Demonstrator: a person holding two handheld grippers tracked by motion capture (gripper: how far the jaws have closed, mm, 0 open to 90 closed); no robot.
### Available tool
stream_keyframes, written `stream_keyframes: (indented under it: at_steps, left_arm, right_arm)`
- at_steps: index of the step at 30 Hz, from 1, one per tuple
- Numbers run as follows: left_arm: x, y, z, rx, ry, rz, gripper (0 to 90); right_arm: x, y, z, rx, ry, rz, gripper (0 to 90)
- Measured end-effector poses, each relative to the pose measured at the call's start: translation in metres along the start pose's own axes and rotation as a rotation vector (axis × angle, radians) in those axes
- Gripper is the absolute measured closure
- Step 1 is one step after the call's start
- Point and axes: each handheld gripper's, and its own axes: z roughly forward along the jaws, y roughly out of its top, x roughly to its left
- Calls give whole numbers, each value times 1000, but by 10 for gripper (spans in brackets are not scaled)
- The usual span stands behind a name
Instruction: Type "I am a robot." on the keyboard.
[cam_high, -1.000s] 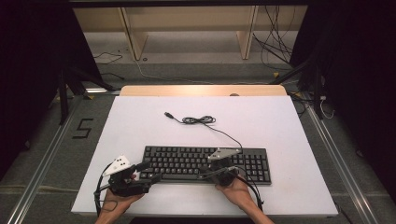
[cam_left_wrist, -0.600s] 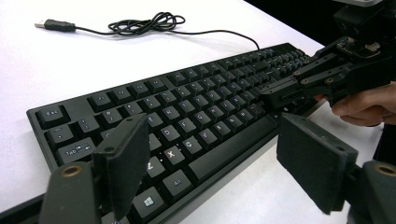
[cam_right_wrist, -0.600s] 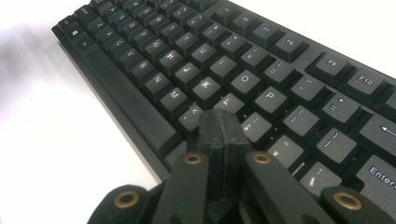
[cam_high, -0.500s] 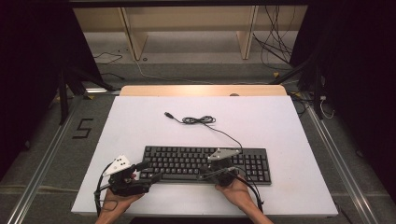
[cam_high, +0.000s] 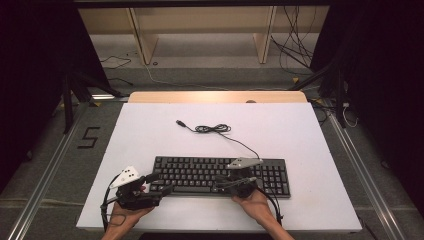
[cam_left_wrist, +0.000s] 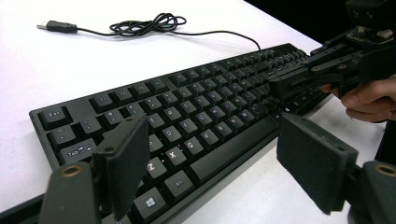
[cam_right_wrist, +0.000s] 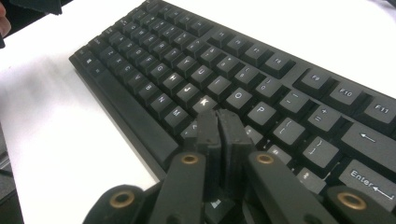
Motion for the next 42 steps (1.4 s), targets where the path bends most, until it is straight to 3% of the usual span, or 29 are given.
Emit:
stream_keyframes:
  at_steps: [16, 26, 42]
  left_arm:
    - [2, 0, 1, 5, 1, -4, 248]
    - [2, 0, 0, 2, 1, -1, 247]
    - [1, 0, 0, 0, 0, 2, 246]
  right_arm:
    - [-11, -2, -25, -59, 22, 7, 641]
    - [-17, -8, -45, -94, -2, 25, 454]
    - [-23, -27, -78, -164, -29, 33, 362]
